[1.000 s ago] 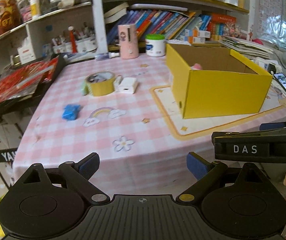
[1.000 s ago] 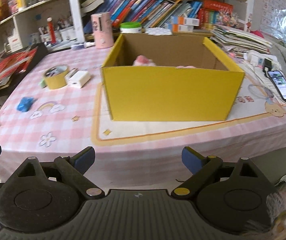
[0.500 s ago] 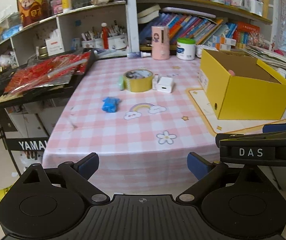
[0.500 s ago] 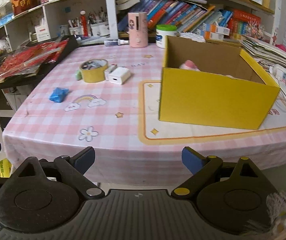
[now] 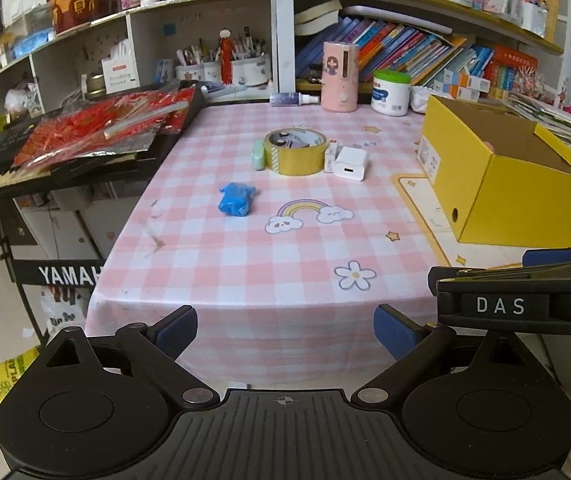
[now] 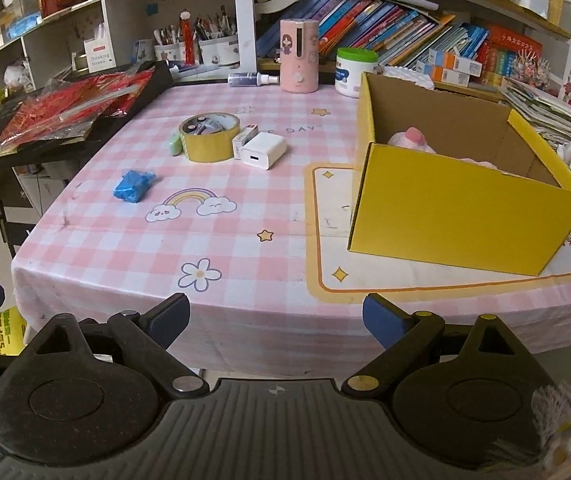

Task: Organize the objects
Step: 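Withdraw both tools from the box toward the remaining items, then grasp the blue cloth item with the left tool while the right tool grasps the white charger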

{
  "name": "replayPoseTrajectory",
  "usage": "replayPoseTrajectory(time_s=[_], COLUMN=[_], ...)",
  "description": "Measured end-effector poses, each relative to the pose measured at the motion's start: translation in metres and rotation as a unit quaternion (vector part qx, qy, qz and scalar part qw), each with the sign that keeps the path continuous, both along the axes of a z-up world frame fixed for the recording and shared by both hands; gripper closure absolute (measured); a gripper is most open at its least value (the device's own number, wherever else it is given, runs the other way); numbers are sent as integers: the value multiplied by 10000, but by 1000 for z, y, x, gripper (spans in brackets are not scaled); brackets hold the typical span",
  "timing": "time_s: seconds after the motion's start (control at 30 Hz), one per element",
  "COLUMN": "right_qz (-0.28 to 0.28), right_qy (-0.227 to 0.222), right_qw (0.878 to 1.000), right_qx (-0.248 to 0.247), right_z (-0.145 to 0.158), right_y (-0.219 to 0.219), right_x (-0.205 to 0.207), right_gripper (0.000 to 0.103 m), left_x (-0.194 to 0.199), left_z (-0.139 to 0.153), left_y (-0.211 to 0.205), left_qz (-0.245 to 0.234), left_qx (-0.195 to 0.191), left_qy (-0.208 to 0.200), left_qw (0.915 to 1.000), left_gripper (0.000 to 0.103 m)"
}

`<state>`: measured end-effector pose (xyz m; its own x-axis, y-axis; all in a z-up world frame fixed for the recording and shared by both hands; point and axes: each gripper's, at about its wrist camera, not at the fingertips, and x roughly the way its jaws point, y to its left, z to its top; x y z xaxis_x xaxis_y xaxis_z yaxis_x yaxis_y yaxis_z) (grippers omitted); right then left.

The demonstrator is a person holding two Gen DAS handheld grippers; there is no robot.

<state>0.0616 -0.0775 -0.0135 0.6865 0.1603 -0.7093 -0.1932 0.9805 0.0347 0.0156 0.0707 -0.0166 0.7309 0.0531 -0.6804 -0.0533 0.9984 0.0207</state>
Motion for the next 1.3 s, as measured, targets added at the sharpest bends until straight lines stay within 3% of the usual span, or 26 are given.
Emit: replayPoseTrajectory(time_s=[0.5,0.57,0.77,1.1,1.3], right_qz=[387,463,536,78,-109], right_qy=[-121,-142,-215,39,5], right_qw=[9992,9988,9983,9999,9999], right_qx=[47,35,65,60,-111], right_z=[1,1,0,-20,-32], right_y=[32,36,46,52,56], right_x=[91,103,145,212,237], right_gripper=[11,12,12,18,22], left_x=[75,88,129,185,207], left_z=[-4,-5,-12,-35,-50], left_y=[30,34,41,52,54], left_qz=[448,509,594,763,743], left_qx=[-147,-190,-193,-177,-144], left_qy=[-24,-11,127,424,654], left_qw=[9989,9985,9980,9960,9950], left_gripper=[9,19,38,53,67])
